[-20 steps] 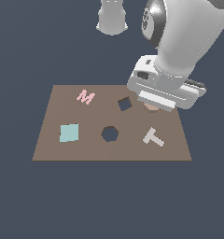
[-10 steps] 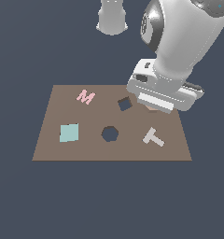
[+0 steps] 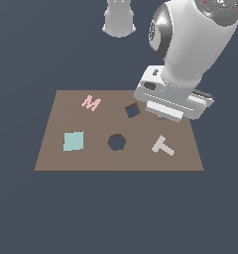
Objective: Insert a designated object into the corresponding slot on a board.
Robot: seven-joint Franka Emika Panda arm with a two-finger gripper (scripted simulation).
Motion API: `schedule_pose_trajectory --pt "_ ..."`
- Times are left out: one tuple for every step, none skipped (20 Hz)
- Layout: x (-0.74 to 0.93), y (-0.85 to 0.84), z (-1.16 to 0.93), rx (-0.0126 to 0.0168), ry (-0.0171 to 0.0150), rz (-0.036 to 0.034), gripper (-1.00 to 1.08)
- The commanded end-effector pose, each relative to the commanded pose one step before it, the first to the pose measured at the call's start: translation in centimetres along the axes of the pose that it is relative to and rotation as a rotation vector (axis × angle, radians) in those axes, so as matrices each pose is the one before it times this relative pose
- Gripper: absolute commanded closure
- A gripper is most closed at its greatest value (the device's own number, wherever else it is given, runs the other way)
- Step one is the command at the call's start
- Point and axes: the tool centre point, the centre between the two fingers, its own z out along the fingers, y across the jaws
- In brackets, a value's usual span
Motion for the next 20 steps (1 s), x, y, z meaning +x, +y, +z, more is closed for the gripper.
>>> schedule_pose_trajectory --pt "0.009 0.046 0.074 -0.00072 -0.00038 0.00042 1.08" --pt "0.000 0.000 0.000 0.00000 0.00000 0.00000 1.08" --pt "0.000 0.000 0.000 0.00000 0.00000 0.00000 1.08" --pt "0.000 0.000 0.000 0.00000 0.00000 0.00000 1.08" --pt "-0.013 -0.045 -0.067 0.00078 0.00032 -0.00049 1.08" --pt "-0.002 0.001 -0.006 0.00000 0.00000 0.00000 1.08" --pt "0.000 0.004 0.005 -0.00009 -0.00005 -0.00068 1.08" --pt "0.019 0.035 -0.003 0.00003 0.00001 -0.00154 1.08" --pt "0.021 0.045 -0.003 0.00000 0.00000 -0.00285 1.08" --pt "0.030 0.064 -0.004 0.00000 0.00000 -0.00397 1.08" --pt "0.038 0.081 -0.005 0.00000 0.00000 -0.00512 1.08" --pt "0.047 0.099 -0.006 0.00000 0.00000 -0.00625 1.08" --pt "0.055 0.117 -0.007 0.00000 0.00000 -0.00741 1.08" --pt "0.064 0.134 -0.008 0.00000 -0.00001 -0.00854 1.08" --pt "0.073 0.154 -0.009 0.00000 -0.00001 -0.00964 1.08" --pt "0.082 0.171 -0.010 0.00000 -0.00001 -0.01079 1.08" --pt "0.090 0.188 -0.011 0.00000 -0.00001 -0.01192 1.08" --pt "0.099 0.207 -0.012 0.00000 -0.00001 -0.01303 1.08" --pt "0.108 0.224 -0.014 0.00000 -0.00001 -0.01415 1.08" --pt "0.117 0.242 -0.015 0.00000 -0.00001 -0.01527 1.08"
